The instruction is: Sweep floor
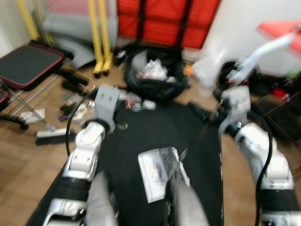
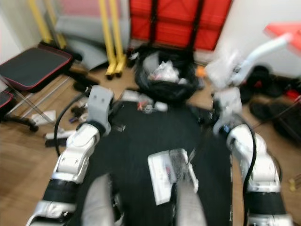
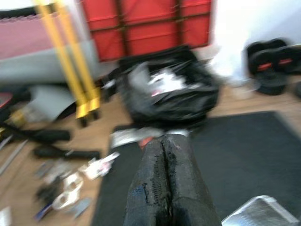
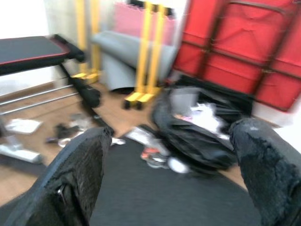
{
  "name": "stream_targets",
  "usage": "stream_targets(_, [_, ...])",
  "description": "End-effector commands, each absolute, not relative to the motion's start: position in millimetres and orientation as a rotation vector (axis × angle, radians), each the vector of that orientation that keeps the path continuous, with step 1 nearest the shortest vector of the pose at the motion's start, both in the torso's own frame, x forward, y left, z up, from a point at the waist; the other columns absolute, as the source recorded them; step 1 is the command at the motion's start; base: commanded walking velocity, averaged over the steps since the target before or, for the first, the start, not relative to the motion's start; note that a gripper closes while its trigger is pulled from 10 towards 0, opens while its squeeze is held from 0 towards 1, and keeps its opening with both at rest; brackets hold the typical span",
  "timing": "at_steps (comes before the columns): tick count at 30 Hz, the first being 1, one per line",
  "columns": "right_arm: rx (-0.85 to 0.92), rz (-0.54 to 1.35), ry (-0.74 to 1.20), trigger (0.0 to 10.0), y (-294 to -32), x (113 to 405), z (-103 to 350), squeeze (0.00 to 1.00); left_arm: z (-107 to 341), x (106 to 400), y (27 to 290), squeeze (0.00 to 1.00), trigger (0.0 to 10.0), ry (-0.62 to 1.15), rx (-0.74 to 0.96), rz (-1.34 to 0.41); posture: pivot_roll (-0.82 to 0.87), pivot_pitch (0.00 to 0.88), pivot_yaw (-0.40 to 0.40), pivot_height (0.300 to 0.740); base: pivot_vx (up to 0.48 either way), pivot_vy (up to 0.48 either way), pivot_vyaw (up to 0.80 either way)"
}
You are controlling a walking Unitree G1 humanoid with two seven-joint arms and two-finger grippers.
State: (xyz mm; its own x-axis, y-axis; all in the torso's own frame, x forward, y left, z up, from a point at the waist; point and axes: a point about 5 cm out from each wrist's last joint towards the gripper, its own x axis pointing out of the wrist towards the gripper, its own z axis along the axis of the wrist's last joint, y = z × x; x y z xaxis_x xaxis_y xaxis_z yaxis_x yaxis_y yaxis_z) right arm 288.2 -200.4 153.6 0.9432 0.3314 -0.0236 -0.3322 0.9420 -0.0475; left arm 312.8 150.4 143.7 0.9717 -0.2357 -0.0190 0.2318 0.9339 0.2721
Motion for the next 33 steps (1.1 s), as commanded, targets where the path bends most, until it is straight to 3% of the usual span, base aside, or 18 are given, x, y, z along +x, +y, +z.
stream_targets(1, [-0.062, 0.292, 0.017, 10.0, -211.2, 288.7, 152.9, 0.0, 142.8, 313.5, 150.7, 0.0, 10.0, -0.022, 0.278, -0.154, -0.16, 0.061, -0.117, 0.555, 0.0, 0.0, 0.0])
stream_targets(12, [-0.069, 0.237, 0.007, 10.0, -217.8, 290.4, 152.3, 0.0, 144.3, 314.0, 151.6, 0.0, 10.0, -0.024, 0.285, -0.152, -0.16, 0.068, -0.114, 0.51, 0.0, 0.0, 0.0])
stream_targets(24, [-0.086, 0.056, 0.061, 10.0, -246.3, 292.6, 135.8, 0.0, 146.7, 313.0, 151.2, 0.0, 10.0, -0.037, 0.288, -0.151, -0.17, 0.081, -0.116, 0.46, 0.0, 0.0, 0.0])
stream_targets(33, [-0.087, 0.044, 0.055, 10.0, -247.9, 293.0, 135.7, 0.0, 149.0, 311.9, 148.2, 0.0, 10.0, -0.056, 0.301, -0.176, -0.16, 0.085, -0.115, 0.425, 0.0, 0.0, 0.0])
